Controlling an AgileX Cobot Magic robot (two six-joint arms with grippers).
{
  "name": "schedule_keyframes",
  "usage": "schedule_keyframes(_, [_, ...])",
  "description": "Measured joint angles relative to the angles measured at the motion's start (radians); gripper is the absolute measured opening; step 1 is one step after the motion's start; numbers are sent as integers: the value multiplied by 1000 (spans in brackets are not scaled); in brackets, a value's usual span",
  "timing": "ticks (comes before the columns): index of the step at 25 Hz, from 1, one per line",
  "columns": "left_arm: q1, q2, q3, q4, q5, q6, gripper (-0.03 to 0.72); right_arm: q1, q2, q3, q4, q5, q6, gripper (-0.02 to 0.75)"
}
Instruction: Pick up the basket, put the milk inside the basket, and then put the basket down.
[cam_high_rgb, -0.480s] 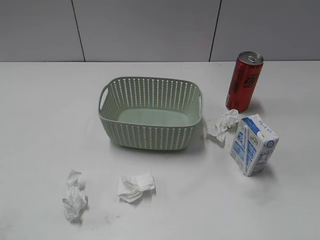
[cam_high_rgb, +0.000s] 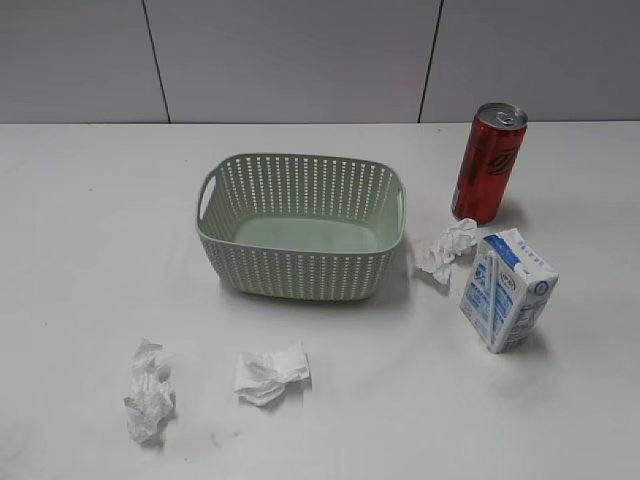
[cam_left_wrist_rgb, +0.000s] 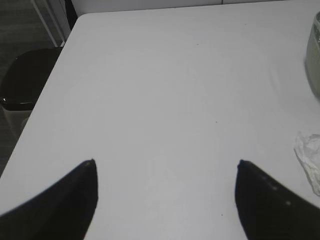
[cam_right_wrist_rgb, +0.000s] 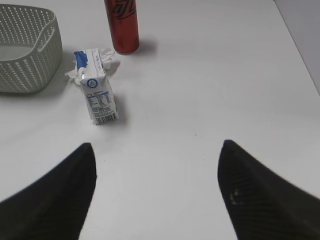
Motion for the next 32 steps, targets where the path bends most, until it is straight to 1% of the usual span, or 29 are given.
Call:
schedule_keyframes(4, [0,40,-12,3,-22,0,642,0,0,0,0,0,0,570])
schedule_keyframes(6, [0,88,-33,2,-86,0,641,0,0,0,0,0,0,570])
schedule_keyframes(9, [0,211,-67,-19,-198,0,641,0,0,0,0,0,2,570])
schedule_keyframes(12, [0,388,-112,-78,-280,0,641,0,0,0,0,0,2,570])
schedule_keyframes(16, [0,657,-239,-184,-303,2,640,0,-1,0,0,0,2,570])
schedule_keyframes(19, [-6,846,-369,-251,-298,44,639,0,-1,0,0,0,2,570])
schedule_keyframes(21, [-29,970,-469,-278,-284,65,633,0,-1,0,0,0,2,570])
schedule_keyframes(23, [-65,1079,-560,-287,-258,74,629,0,-1,0,0,0,2,570])
schedule_keyframes(28, [-196,1344,-778,-295,-121,80,615,0,-1,0,0,0,2,570])
schedule_keyframes(32, [-289,1527,-902,-297,-71,80,610,0,-1,0,0,0,2,570])
